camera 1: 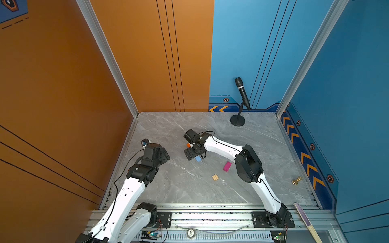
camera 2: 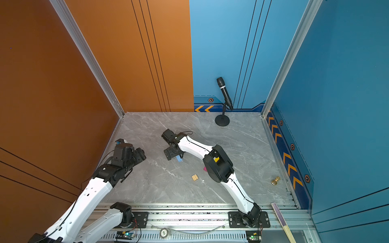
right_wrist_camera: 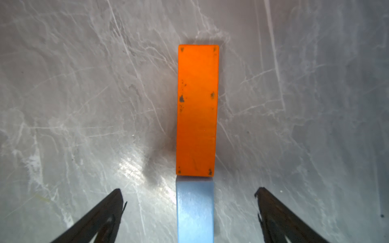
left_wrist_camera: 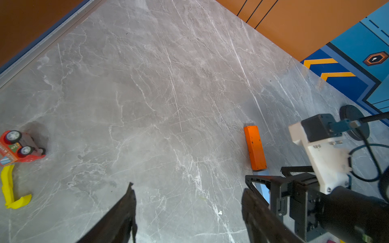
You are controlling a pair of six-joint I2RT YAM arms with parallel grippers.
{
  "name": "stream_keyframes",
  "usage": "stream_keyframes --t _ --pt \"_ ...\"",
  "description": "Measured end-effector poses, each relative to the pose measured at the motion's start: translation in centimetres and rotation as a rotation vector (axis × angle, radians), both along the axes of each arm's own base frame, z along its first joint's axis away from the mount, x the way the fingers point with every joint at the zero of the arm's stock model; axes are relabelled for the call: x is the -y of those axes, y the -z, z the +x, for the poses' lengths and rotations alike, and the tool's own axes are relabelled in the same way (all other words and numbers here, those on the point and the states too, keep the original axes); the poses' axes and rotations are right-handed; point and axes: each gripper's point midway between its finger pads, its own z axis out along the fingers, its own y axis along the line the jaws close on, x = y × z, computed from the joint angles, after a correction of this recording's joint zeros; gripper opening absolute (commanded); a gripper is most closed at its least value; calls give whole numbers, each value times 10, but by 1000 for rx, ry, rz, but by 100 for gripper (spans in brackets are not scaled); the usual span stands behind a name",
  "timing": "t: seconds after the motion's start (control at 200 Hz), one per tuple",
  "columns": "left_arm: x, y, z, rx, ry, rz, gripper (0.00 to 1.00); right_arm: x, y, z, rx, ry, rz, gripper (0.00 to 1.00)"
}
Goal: Assemble the letter v with building blocks
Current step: Assemble the building block at the center of the board.
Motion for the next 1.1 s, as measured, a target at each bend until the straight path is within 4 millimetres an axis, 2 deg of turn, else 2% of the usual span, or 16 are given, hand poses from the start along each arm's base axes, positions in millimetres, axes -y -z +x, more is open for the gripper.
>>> stream_keyframes --t 0.115,0.2,0.315,0.426,0.501,0.536,0.616,0.791,0.946,1.101 --pt "2 0 0 -2 10 -11 76 6 -41 -1 43 6 49 100" --pt "7 1 0 -4 24 -27 71 16 -81 -3 81 19 105 90" --pt "21 6 2 -24 76 -37 65 43 -128 -7 125 65 205 59" --pt "46 14 2 -64 168 -30 58 76 -146 -11 132 136 283 24" --pt "65 19 4 -89 235 -21 54 97 -142 -15 117 188 304 4" --pt "74 21 5 -103 263 -17 52 103 -137 -19 106 204 306 0" --pt "93 29 8 -142 321 -13 45 110 -120 -36 69 213 298 0" --pt "139 45 8 -220 458 -3 43 118 -84 -91 -21 186 251 0" --pt "194 53 -2 -264 630 8 53 136 -64 -133 -80 201 232 4" --pt "243 71 -23 -320 816 48 65 172 -57 -149 -80 304 246 11"
